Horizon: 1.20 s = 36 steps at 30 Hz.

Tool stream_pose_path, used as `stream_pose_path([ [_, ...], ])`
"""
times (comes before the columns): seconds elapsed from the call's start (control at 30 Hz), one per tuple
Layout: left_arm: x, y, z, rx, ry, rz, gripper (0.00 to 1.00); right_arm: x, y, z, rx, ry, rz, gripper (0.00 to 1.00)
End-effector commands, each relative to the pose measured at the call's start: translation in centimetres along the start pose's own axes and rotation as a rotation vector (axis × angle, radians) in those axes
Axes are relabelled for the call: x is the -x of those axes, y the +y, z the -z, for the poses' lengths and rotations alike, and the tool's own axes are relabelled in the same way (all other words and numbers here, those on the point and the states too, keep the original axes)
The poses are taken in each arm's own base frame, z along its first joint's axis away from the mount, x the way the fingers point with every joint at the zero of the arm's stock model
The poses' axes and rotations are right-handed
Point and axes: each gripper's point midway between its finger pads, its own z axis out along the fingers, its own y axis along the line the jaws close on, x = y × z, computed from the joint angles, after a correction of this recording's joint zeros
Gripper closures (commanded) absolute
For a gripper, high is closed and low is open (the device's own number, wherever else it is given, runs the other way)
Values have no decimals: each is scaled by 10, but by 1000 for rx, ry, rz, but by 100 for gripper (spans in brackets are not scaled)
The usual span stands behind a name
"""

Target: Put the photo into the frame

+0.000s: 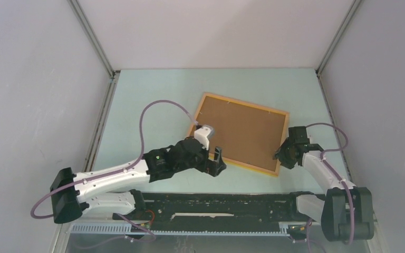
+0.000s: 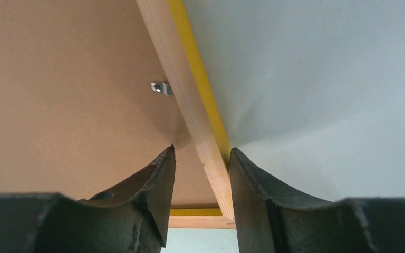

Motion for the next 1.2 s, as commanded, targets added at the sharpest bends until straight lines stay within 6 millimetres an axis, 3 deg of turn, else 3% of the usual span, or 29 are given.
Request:
stream_pose_path([
  [0.0,28,-39,0,-34,-55,-176,0,-6,-7,0,-14,-5,-40,51],
  [0.2,31,-58,-17,-42,-32,-288,0,-14,-10,2,-14,0,-52,51],
  [0.33,36,-50,-33,13,-56,-398,0,-17,-13,2,-31,1,-66,57],
  [0.43,33,-56,-42,-5,-35,-510,0,-16,-14,1,-35,-12,-68,58],
  [0.73,35,-69,-50,-75,21,-733,0,-25,-15,-5,-49,23,-66,59],
  [0.87,28,-76,-56,-142,34,-817,0,-25,-13,-1,-46,13,-64,78],
  [0.97,28,-75,-60,-142,32,-857,0,-22,-14,4,-59,-11,-56,100],
  [1.17,23,-75,-73,-158,25,-902,0,-22,-14,17,-106,12,-71,100],
])
